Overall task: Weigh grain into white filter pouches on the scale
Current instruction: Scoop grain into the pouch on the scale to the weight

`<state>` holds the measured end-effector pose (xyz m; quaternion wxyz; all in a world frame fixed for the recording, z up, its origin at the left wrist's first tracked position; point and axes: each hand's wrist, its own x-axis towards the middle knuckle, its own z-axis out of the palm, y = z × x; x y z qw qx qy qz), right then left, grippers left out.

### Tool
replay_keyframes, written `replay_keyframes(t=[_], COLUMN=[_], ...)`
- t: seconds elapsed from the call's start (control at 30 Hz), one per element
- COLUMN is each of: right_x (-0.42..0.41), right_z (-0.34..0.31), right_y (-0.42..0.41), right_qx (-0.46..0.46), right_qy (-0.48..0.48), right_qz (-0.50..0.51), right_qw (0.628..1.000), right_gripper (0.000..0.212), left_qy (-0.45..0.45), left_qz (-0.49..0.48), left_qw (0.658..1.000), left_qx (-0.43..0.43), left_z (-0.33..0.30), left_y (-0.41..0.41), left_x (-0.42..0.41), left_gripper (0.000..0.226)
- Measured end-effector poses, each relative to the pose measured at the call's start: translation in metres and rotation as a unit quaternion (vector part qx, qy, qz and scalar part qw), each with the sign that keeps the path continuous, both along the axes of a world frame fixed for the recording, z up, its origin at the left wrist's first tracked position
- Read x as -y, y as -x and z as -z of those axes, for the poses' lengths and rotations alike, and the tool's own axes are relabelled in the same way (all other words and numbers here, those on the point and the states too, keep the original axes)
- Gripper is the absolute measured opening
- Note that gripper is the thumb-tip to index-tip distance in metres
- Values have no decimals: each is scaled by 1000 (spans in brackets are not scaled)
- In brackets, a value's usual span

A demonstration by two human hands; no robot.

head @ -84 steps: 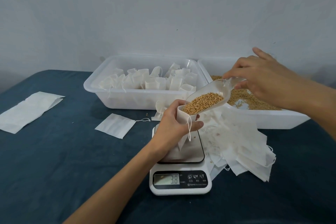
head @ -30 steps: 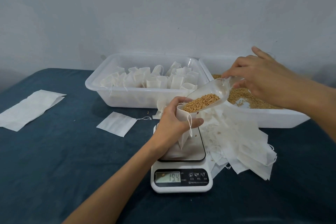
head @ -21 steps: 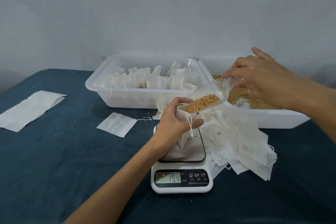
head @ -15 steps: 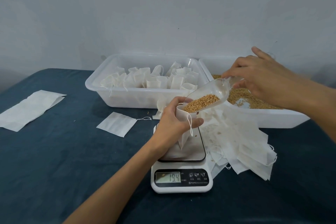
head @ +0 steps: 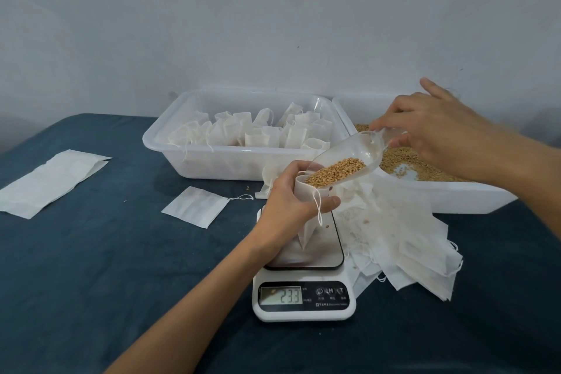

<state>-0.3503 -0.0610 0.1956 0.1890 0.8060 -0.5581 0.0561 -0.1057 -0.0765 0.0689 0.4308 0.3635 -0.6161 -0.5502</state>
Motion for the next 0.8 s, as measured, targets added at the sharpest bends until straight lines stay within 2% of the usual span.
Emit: replay_keyframes(t=[0.8], right_x=[-3], right_z=[-2], right_y=[-1], right_qx=[-2], right_qy=[7], right_qz=[-10], right_qw=[1000], right_gripper=[38], left_qy=[2], left_qz=[-5], left_qw=[1000], left_qx=[-5], left_z=[0], left_y=[1], left_x=[1], left_gripper=[52])
